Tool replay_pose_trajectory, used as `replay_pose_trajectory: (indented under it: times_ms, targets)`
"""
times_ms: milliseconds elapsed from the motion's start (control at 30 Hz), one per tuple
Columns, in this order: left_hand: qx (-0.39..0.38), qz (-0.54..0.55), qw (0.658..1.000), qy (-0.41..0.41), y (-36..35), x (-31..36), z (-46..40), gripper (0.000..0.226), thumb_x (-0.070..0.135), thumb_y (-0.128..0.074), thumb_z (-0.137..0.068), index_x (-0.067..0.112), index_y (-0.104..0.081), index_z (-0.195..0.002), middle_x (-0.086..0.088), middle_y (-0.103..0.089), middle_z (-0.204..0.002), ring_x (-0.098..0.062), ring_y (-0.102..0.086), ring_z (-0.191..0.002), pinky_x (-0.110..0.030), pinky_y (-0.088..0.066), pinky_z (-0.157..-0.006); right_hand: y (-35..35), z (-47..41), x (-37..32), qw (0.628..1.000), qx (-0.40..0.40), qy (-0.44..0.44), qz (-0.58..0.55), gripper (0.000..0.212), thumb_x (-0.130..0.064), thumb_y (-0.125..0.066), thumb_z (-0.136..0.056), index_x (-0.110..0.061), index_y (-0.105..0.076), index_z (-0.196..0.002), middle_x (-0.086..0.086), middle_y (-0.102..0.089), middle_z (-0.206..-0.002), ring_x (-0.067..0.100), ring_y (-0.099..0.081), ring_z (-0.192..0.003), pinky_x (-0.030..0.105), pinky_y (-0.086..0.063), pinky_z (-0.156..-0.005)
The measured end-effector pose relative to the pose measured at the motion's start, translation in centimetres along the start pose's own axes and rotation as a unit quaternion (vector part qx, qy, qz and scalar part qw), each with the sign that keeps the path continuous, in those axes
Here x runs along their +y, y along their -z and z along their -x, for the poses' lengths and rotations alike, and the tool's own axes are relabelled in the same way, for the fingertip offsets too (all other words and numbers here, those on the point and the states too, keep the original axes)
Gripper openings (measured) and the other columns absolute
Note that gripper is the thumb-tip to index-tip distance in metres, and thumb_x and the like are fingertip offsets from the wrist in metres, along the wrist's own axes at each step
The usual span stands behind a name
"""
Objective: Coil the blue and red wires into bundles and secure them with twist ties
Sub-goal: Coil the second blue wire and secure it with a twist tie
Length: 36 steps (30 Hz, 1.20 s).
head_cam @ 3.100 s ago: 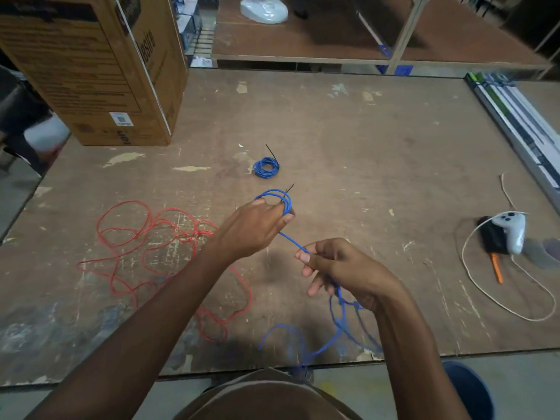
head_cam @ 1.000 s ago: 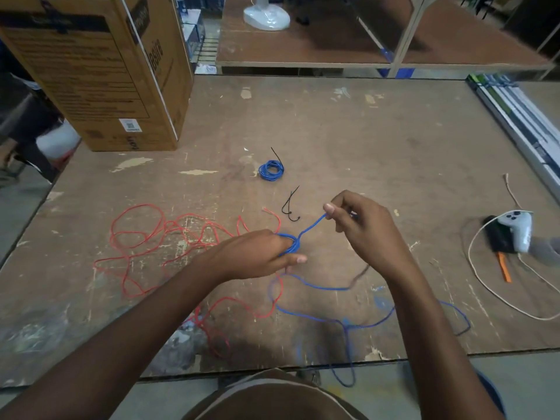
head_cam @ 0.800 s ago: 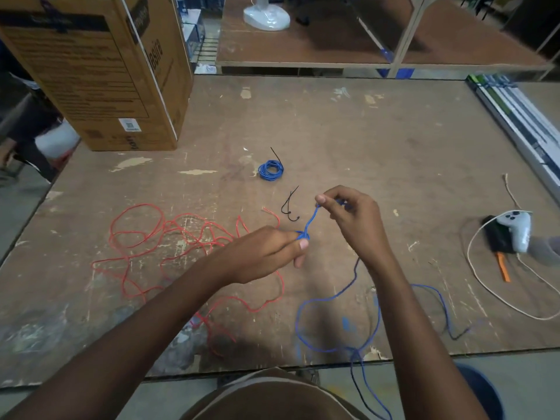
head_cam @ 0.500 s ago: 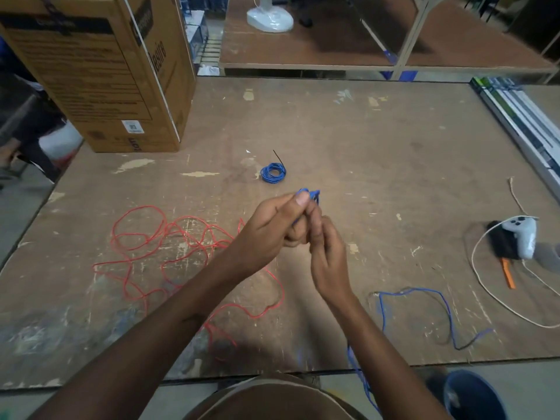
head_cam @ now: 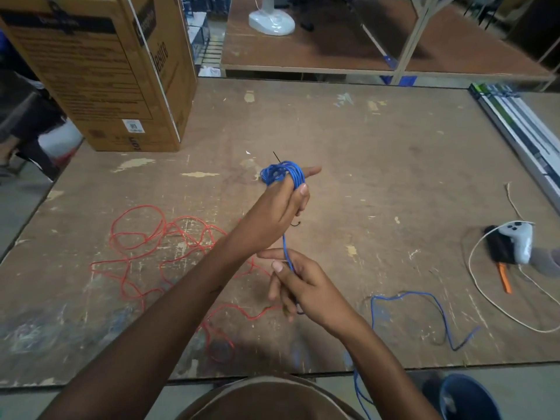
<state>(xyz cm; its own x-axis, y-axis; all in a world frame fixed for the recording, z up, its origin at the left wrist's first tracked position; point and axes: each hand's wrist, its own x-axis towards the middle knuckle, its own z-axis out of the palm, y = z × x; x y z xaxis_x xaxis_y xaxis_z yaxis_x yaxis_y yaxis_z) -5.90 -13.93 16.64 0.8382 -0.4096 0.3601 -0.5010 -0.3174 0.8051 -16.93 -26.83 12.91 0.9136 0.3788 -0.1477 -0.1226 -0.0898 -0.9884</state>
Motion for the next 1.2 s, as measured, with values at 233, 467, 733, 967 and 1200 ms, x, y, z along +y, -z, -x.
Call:
replay_pose_trajectory:
  times_ms: [233, 467, 733, 967, 1200]
  targets:
    - [-0.129, -0.237, 0.962, 0.05, 0.0, -5.3, 1.9, 0.032, 0.041, -0.03, -0.114, 0.032, -0.059, -0.127, 0.017, -0.068, -0.124, -0.009, -0.063, -0.114, -0.039, -0.05, -0.096, 5.2, 2.6, -5.2, 0.986, 0.031, -0.036, 0.16, 0.023, -0.026, -0.052, -0.114, -0.022, -0.068, -0.13, -0.007, -0.063, -0.071, 0.003, -0.045, -0.046, 0.016, -0.037, -0.051]
    - [-0.11, -0.049, 0.983, 0.142, -1.2, -4.4, 5.3, 0.053, 0.048, -0.027, -0.115, 0.029, -0.068, -0.087, 0.014, -0.05, -0.067, -0.009, -0.05, -0.066, -0.036, -0.047, -0.072, 8.4, 0.5, -6.9, 0.903, 0.246, 0.094, 0.341, 0.024, -0.032, -0.058, -0.112, -0.026, -0.071, -0.093, -0.011, -0.069, -0.071, 0.009, -0.056, -0.06, 0.019, -0.039, -0.058]
    - [-0.141, 0.002, 0.986, 0.087, -0.4, 0.7, 7.1, 0.046, 0.028, -0.04, -0.116, 0.021, -0.059, -0.074, 0.011, -0.042, -0.059, -0.008, -0.041, -0.055, -0.022, -0.035, -0.062, 9.6, -4.4, -3.2, 0.853, 0.271, 0.163, 0.416, 0.01, -0.038, -0.057, -0.112, -0.034, -0.066, -0.111, -0.013, -0.058, -0.071, 0.016, -0.059, -0.066, 0.039, -0.052, -0.065]
    - [-0.082, 0.197, 0.971, 0.109, 2.0, 3.3, 6.8, 0.047, 0.048, -0.041, -0.107, 0.029, -0.057, -0.067, -0.01, -0.035, -0.061, -0.014, -0.031, -0.053, -0.025, -0.029, -0.054, 6.2, -4.8, 0.9, 0.909, 0.179, 0.25, 0.281, 0.016, -0.006, -0.057, -0.109, -0.011, -0.071, -0.106, -0.001, -0.057, -0.102, 0.009, -0.058, -0.097, 0.023, -0.044, -0.085]
    - [0.009, 0.406, 0.906, 0.119, 0.5, 4.2, 4.2, 0.045, 0.048, -0.041, -0.104, 0.027, -0.062, -0.07, 0.01, -0.027, -0.054, -0.009, -0.018, -0.047, -0.035, -0.014, -0.049, -0.8, -3.6, 4.9, 0.946, 0.233, 0.18, 0.136, 0.021, -0.01, -0.045, -0.114, -0.006, -0.065, -0.109, 0.005, -0.062, -0.091, 0.026, -0.063, -0.086, 0.05, -0.052, -0.081]
